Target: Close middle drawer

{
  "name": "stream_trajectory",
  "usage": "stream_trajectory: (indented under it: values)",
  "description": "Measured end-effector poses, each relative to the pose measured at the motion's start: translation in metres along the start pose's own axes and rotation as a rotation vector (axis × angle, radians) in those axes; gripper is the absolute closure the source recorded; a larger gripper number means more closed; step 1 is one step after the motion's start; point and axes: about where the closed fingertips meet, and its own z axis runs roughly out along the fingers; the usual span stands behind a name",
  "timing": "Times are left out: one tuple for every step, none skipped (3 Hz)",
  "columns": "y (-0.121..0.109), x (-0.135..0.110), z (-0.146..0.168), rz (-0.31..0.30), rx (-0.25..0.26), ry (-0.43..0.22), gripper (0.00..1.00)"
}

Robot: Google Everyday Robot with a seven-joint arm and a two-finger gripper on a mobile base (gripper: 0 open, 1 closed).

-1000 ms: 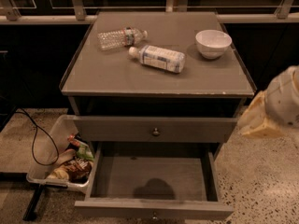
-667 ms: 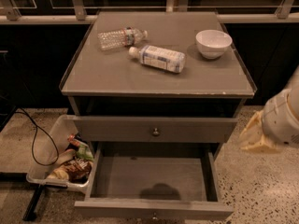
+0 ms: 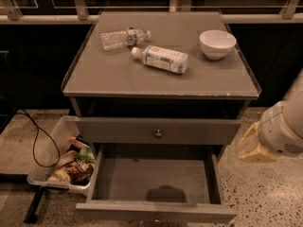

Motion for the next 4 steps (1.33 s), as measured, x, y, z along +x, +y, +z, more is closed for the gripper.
stream_trajectory:
  values:
    - [0.010, 0.010, 0.055, 0.022, -0.033, -0.069, 1.00]
    - [0.011, 0.019, 0.105, 0.020, -0.003, -0.175, 1.00]
    - [0.016, 0.028, 0.157, 0.024, -0.018, -0.230, 1.00]
    - [0.017, 0.028, 0.157, 0.025, -0.019, -0.230, 1.00]
